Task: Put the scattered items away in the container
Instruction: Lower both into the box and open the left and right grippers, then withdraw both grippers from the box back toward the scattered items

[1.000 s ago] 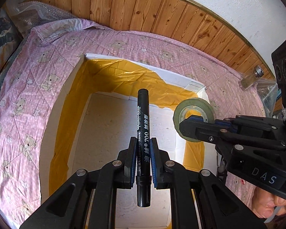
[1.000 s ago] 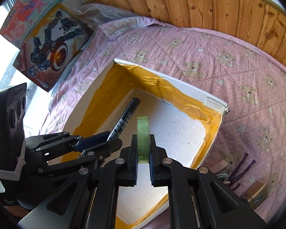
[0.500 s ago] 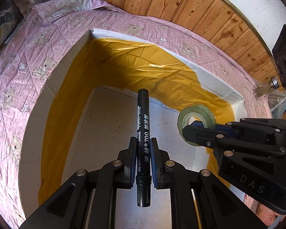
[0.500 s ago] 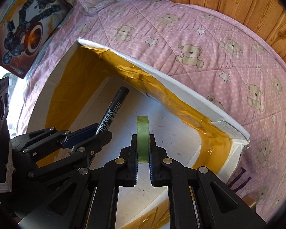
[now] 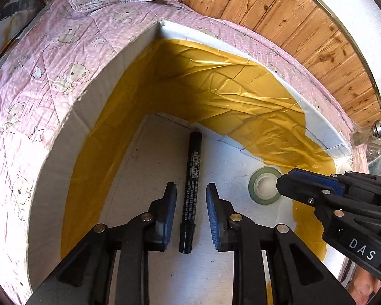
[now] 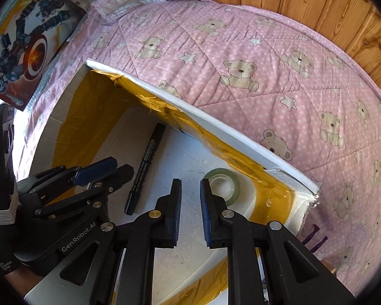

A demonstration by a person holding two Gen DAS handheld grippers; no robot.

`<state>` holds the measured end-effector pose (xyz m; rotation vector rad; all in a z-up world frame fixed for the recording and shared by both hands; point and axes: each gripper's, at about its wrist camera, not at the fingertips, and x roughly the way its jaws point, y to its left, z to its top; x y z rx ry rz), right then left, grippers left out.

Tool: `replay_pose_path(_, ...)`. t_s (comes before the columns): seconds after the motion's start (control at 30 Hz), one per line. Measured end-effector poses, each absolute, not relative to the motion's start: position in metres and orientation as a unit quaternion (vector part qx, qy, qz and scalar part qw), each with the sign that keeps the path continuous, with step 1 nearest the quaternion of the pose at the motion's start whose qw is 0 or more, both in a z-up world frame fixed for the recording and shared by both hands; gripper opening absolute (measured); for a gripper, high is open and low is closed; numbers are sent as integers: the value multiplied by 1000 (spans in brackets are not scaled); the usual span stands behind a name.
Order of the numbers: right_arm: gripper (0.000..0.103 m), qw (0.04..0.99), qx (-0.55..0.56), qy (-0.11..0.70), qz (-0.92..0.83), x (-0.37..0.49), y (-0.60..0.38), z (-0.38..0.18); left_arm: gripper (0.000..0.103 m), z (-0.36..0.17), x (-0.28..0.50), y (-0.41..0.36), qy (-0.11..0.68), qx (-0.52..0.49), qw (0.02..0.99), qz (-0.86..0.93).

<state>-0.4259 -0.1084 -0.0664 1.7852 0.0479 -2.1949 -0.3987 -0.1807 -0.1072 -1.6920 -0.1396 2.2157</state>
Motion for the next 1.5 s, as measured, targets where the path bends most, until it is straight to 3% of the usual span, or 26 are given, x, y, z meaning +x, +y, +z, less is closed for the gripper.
replay_pose_path(0.97,22,205,555,11,-806,-278,-81,11,26,-10,-258,-164,21,-538,206,817)
replay_pose_path(1.5,22,213,495,22,-842,-190,-87,26,26,4,-185,-176,28,-530,212,821)
